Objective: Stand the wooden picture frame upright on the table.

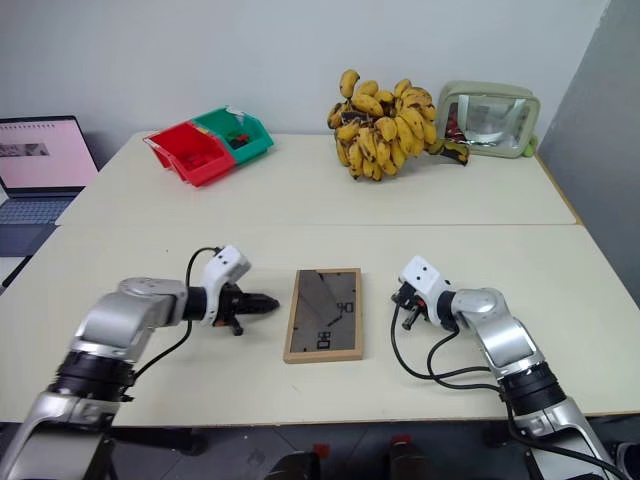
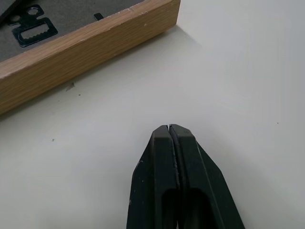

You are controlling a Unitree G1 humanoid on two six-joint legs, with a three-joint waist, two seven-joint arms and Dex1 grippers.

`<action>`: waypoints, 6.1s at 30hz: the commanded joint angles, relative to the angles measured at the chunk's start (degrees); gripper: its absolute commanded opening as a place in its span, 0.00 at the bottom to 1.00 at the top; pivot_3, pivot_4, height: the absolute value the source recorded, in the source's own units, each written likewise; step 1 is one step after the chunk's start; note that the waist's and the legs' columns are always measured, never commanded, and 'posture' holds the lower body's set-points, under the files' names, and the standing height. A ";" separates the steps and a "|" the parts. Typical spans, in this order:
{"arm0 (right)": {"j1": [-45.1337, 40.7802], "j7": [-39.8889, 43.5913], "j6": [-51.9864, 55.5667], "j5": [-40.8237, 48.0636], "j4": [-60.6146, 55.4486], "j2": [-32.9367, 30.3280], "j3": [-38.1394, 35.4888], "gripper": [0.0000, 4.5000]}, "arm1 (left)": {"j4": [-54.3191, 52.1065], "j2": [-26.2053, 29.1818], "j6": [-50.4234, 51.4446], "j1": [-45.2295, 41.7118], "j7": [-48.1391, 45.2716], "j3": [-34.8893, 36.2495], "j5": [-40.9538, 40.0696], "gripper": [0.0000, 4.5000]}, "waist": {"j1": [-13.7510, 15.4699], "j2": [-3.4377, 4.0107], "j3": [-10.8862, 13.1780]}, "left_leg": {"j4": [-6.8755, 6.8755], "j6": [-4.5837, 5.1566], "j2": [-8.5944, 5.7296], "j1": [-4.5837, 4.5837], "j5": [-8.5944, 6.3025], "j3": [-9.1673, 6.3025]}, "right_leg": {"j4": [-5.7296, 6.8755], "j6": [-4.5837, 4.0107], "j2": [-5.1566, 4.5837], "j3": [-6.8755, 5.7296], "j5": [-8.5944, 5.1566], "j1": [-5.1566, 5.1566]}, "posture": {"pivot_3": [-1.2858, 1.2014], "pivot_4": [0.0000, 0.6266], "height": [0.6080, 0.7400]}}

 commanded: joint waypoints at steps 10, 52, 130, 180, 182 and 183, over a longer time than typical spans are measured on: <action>0.72 0.62 0.61 0.01 -2.67 0.40 1.41 0.00 | 0.84 -4.66 32.41 0.13 9.55 17.41 -18.37 0.74 | 0.37 0.00 0.00 | 0.01 0.00 0.00 0.04 0.00 0.02 | -0.02 0.00 -0.01 0.02 0.00 0.03 | 0.52 0.24 1.00; 0.57 -3.43 6.80 -0.07 -8.02 8.60 7.17 0.00 | 5.20 -16.77 28.55 3.21 19.08 12.13 -21.43 0.89 | 1.45 0.31 -0.34 | 0.01 -0.01 -0.12 0.19 0.00 0.03 | -0.10 0.01 -0.68 -0.01 0.02 0.26 | 0.52 0.24 1.00; -14.04 5.91 18.27 29.37 -15.23 -12.30 -21.00 1.00 | -4.76 -18.50 23.50 -13.26 28.36 21.82 -36.06 0.23 | 1.39 -0.09 0.13 | 0.09 -0.02 -0.19 -0.73 -0.04 0.06 | -0.13 0.02 -0.74 -0.07 0.04 -0.56 | 0.52 0.24 1.00; -30.26 -61.84 -106.43 -54.40 33.25 -10.49 5.58 0.49 | -2.70 -2.14 17.41 -6.02 48.82 3.13 -88.63 0.23 | 0.37 -0.11 0.14 | 0.32 -0.23 -0.23 -0.37 0.12 0.24 | 0.38 0.03 -0.62 0.22 0.05 -0.47 | 0.52 0.24 1.00; -30.05 -61.30 -106.66 -53.85 32.71 -10.76 5.39 0.40 | -2.72 -2.02 17.42 -5.95 48.52 3.01 -88.63 0.23 | 0.37 -0.11 0.14 | 0.33 -0.23 -0.23 -0.36 0.12 0.25 | 0.40 0.03 -0.62 0.23 0.05 -0.47 | 0.52 0.24 1.00; -29.84 -60.99 -106.85 -53.53 32.35 -10.92 5.28 0.38 | -2.75 -1.90 17.41 -5.91 48.39 2.91 -88.63 0.23 | 0.37 -0.11 0.14 | 0.33 -0.23 -0.24 -0.34 0.12 0.25 | 0.41 0.03 -0.61 0.23 0.05 -0.46 | 0.52 0.24 1.00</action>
